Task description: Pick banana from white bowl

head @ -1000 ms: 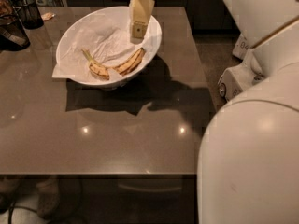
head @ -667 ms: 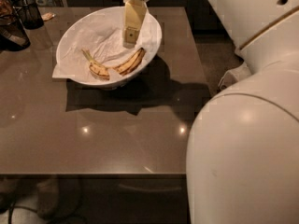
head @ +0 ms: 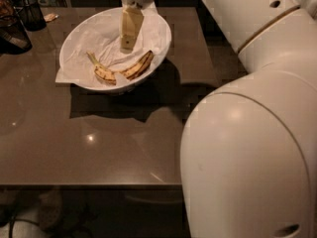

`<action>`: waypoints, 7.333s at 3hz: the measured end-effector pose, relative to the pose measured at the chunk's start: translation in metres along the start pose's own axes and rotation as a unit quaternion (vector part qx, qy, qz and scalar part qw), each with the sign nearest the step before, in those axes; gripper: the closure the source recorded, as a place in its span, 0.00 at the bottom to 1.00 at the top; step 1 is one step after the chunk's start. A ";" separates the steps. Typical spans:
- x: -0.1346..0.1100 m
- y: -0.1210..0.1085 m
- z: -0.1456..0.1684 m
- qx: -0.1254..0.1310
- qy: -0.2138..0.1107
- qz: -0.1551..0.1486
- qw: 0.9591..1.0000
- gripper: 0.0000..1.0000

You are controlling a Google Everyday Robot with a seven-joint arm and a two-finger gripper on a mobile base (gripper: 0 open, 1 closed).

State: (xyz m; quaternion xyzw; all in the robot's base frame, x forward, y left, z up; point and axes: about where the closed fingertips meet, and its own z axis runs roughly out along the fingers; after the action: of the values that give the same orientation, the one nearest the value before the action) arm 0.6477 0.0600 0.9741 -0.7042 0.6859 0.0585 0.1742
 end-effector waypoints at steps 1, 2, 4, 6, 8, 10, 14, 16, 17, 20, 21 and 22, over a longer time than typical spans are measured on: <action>-0.009 -0.001 0.010 -0.009 -0.001 0.002 1.000 0.26; -0.017 0.000 0.023 -0.021 -0.004 0.005 1.000 0.29; -0.023 0.004 0.050 -0.047 -0.002 0.016 0.999 0.32; -0.025 0.007 0.079 -0.072 0.013 0.017 0.997 0.34; -0.024 0.006 0.097 -0.086 0.020 0.024 0.996 0.37; -0.017 0.003 0.117 -0.101 0.025 0.031 0.994 0.43; -0.006 0.008 0.137 -0.107 0.045 0.036 0.993 0.57; -0.006 0.008 0.137 -0.107 0.045 0.036 0.993 1.00; -0.007 0.008 0.131 -0.094 0.036 0.038 0.994 1.00; -0.008 0.036 0.060 -0.034 0.038 0.031 0.998 1.00; -0.011 0.045 0.040 -0.016 0.052 0.036 0.998 1.00; -0.019 0.056 0.016 0.002 0.071 0.041 0.997 1.00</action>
Offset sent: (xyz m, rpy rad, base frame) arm -0.0183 0.0173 -0.0274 -0.0509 0.1501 0.0224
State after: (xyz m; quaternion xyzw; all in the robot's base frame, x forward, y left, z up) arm 0.5936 0.0835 0.9564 -0.6776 0.7248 0.0139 0.1242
